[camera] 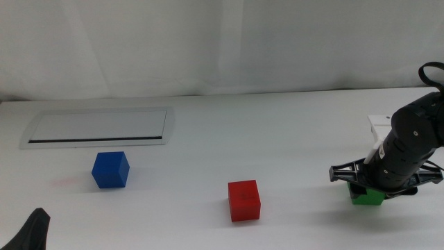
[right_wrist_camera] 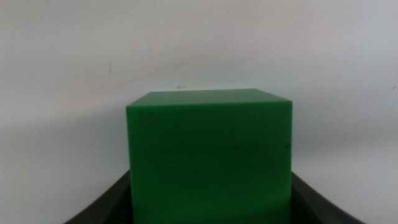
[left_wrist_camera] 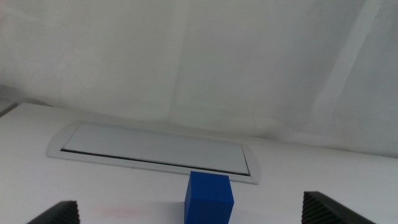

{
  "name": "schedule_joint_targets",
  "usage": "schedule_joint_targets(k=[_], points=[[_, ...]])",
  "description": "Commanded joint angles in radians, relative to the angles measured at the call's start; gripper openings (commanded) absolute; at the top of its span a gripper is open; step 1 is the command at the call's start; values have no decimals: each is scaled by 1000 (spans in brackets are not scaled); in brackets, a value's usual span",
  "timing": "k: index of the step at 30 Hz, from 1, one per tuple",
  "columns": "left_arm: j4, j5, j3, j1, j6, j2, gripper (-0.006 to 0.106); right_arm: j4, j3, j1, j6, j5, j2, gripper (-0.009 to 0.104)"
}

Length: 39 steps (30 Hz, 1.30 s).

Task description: Stack red cubes first, then green, then blue cubes in a specific spot.

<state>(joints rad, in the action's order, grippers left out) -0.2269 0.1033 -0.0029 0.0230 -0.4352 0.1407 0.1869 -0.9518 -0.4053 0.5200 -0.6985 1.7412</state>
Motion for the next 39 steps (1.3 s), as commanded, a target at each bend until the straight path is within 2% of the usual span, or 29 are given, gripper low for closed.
schedule_joint_targets(k=[1,7,13,18,26,39], points=[[1,-10,37,-1,-2,-4,89,-13,-9,7,4,13,20,-2],[1,-10,37,-1,-2,-4,89,-15,-80,5,4,-38,-59,-2],[1,-10,37,-1,-2,-4,89,-5,-263,-33,4,-207,-167,-2],[1,-10,37,-1,-2,-4,89,12,-415,-146,7,-324,-178,-2],[1,-10,37,-1,-2,-4,89,20,-500,-316,130,-334,-146,-2],[1,-10,37,-1,-2,-8,89,1,-658,-517,171,-448,82,-2]])
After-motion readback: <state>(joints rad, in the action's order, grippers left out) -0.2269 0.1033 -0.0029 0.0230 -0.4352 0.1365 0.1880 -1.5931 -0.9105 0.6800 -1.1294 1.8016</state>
